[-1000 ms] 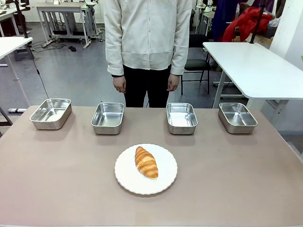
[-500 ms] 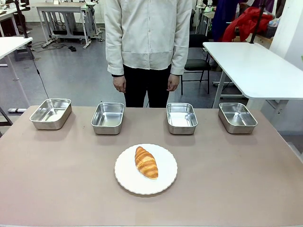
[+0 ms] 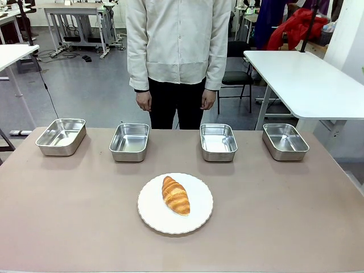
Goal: Place the bread in the container.
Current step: Place the Butter Roll into the Airtight Container indicated by the human.
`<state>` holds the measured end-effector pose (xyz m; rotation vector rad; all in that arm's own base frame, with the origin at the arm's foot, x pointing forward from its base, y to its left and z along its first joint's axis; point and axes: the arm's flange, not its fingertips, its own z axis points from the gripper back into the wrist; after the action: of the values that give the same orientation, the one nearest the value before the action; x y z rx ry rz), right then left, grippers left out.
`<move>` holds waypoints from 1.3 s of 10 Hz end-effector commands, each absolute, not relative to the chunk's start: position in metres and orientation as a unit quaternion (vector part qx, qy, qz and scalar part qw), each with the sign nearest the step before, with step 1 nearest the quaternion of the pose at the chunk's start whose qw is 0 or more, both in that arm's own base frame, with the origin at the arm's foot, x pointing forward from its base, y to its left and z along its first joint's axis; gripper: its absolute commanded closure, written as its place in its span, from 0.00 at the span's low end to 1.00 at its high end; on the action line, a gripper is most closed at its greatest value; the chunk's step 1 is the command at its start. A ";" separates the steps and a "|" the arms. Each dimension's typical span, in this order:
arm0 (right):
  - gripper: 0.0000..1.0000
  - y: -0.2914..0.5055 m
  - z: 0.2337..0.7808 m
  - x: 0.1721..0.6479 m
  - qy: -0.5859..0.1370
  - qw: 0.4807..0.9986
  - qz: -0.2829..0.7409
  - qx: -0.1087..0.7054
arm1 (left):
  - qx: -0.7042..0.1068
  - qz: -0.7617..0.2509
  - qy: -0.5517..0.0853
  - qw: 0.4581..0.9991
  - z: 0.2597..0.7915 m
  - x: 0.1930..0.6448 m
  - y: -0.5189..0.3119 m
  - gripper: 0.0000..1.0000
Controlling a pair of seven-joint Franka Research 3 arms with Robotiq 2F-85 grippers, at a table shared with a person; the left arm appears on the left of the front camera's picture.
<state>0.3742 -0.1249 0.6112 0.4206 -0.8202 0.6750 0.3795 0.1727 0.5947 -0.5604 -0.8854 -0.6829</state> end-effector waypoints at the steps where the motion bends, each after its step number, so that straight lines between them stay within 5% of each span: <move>1: 0.00 -0.126 0.612 0.376 -0.397 0.833 0.328 0.203 | -0.265 -0.325 -0.422 0.804 0.595 0.381 0.172 0.00; 13: 0.00 -0.126 0.612 0.376 -0.397 0.833 0.328 0.203 | -0.265 -0.325 -0.422 0.804 0.595 0.381 0.172 0.00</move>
<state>0.3741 -0.1249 0.6112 0.4205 -0.8202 0.6753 0.3795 0.1728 0.5947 -0.5604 -0.8854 -0.6828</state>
